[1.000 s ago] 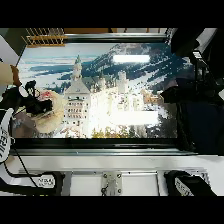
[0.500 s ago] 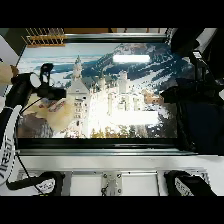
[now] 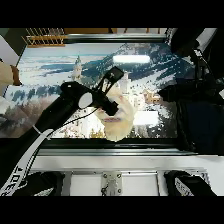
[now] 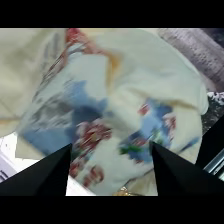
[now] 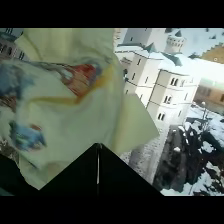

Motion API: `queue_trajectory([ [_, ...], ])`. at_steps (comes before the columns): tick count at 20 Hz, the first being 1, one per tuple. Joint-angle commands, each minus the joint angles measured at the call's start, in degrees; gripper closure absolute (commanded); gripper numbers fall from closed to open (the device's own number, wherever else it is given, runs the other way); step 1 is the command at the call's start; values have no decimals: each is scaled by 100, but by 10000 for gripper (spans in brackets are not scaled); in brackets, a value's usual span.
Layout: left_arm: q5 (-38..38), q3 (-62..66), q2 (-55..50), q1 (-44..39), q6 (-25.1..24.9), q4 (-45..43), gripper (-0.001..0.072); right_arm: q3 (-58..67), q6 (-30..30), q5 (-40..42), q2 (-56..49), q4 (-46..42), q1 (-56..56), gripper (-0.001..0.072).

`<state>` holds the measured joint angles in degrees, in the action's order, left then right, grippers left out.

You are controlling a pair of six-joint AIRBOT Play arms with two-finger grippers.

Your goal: Fold the clothes and pants, and hang the long-sleeved shirts on hangers.

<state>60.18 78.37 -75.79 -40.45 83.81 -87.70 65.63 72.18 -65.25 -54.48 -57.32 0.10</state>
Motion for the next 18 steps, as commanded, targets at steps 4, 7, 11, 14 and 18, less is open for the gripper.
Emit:
queue_trajectory([
  [4,-205,-234,76,1095,1648,-96,201,0,0,13,2,57,-4,698],
  [7,-286,-903,-26,2201,1718,1200,201,0,2,9,-35,55,-4,698],
  [11,-420,-1757,-479,3016,1628,2566,202,-109,125,17,-111,-232,177,698],
  [14,-437,-2059,-866,2935,1314,3012,202,-656,219,28,-201,-264,636,698],
  [18,-476,-2063,-1305,2358,1091,3235,201,-1582,221,59,-428,-234,960,698],
])
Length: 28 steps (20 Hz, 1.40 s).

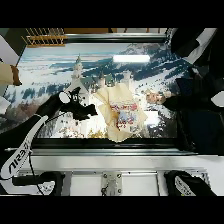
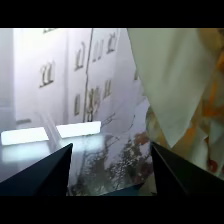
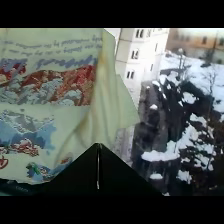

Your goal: Fold the clothes and pants, and hang the long-sleeved shirts on hangers.

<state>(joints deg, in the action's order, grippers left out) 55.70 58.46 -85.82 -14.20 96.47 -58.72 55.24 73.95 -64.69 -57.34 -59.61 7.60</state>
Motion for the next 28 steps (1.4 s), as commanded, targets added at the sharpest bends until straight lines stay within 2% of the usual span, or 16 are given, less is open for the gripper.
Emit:
queue_trajectory([
  [1,-24,-2,-400,-420,-173,339,201,-699,42,4,-210,57,210,698],
  [8,24,780,-1051,-1266,-173,323,202,-997,42,483,-946,741,181,694],
  [9,24,848,-1128,-1316,-173,323,202,-997,42,592,-1062,750,160,661],
  [10,24,916,-1191,-1353,-170,323,204,-994,39,693,-1176,765,160,469],
  [11,20,955,-1226,-1355,-168,323,349,-994,42,820,-1303,807,160,200],
  [12,0,966,-1222,-1344,-168,289,628,-992,39,964,-1410,807,160,177],
  [13,17,966,-1202,-1294,-173,271,699,-992,39,1099,-1506,804,162,182],
  [19,267,964,-916,-750,-219,273,699,-986,35,1561,-2288,820,-50,182],
  [25,273,962,-748,-715,-221,271,699,-984,17,2218,-2612,1241,-1075,182],
  [26,275,964,-745,-713,-221,278,699,-984,15,2319,-2627,1248,-1239,219],
  [27,278,964,-745,-713,-221,275,699,-984,15,2380,-2643,1250,-1392,334],
  [28,280,964,-745,-713,-221,275,699,-981,15,2428,-2662,1250,-1508,395],
])
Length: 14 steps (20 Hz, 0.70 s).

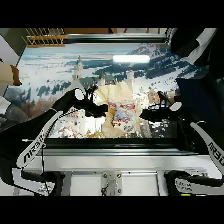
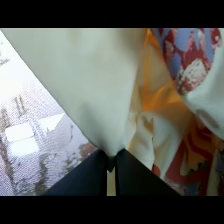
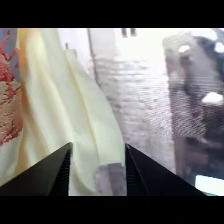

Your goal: Fold the clothes and pants, and hang the long-sleeved shirts on hangers.

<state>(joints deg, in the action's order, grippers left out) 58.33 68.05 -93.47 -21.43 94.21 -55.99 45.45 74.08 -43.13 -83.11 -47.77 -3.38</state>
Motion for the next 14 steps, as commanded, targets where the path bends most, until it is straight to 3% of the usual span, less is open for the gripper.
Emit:
queue_trajectory([
  [1,26,4,28,11,4,2,699,-2,-26,286,-92,63,-490,434],
  [2,37,4,63,26,0,-11,699,20,-245,234,-70,42,-516,652],
  [3,48,7,173,87,-83,-9,699,79,-422,168,-7,13,-507,700],
  [9,992,1582,2046,828,-245,31,699,2157,-555,-1263,1847,-1005,-46,701],
  [14,164,3213,3383,634,-247,4,700,3923,-503,-859,3386,-850,-33,701],
])
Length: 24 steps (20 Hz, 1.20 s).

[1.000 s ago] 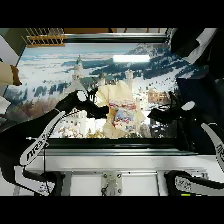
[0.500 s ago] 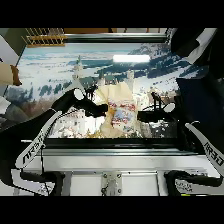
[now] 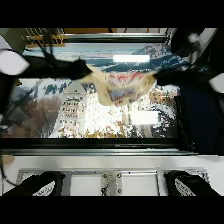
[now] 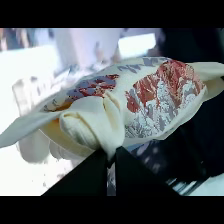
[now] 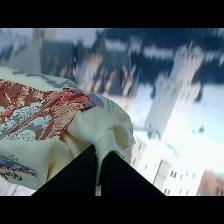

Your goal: Fold the clothes and pants, and hang the long-sleeved shirts on hangers.

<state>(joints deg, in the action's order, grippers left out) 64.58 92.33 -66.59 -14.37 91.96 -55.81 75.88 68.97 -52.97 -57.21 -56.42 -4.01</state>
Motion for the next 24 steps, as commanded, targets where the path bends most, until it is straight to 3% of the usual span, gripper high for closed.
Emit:
queue_trajectory([
  [1,-684,940,848,-164,-24,-15,699,1010,101,306,1036,11,31,701],
  [3,-964,1150,1082,-295,-24,-175,699,1047,271,570,1432,9,33,701],
  [6,-785,1180,1231,-442,61,-938,699,1045,352,251,1683,7,35,701],
  [11,1106,1005,448,-446,304,-1528,699,343,627,-1491,1464,7,17,702],
  [13,1217,153,201,-448,302,-1515,699,-557,629,-1679,1510,9,-74,702],
  [17,741,-2135,127,-446,354,-1467,699,-2332,758,-1714,1615,52,-326,694],
  [18,586,-2616,129,-444,350,-1464,699,-2592,763,-1714,1587,136,-332,608],
  [20,361,-3204,127,-328,348,-1467,699,-2736,782,-1646,1488,125,-321,91],
  [24,11,-3508,127,105,345,-1473,699,-2708,1228,-874,1038,72,-66,108],
])
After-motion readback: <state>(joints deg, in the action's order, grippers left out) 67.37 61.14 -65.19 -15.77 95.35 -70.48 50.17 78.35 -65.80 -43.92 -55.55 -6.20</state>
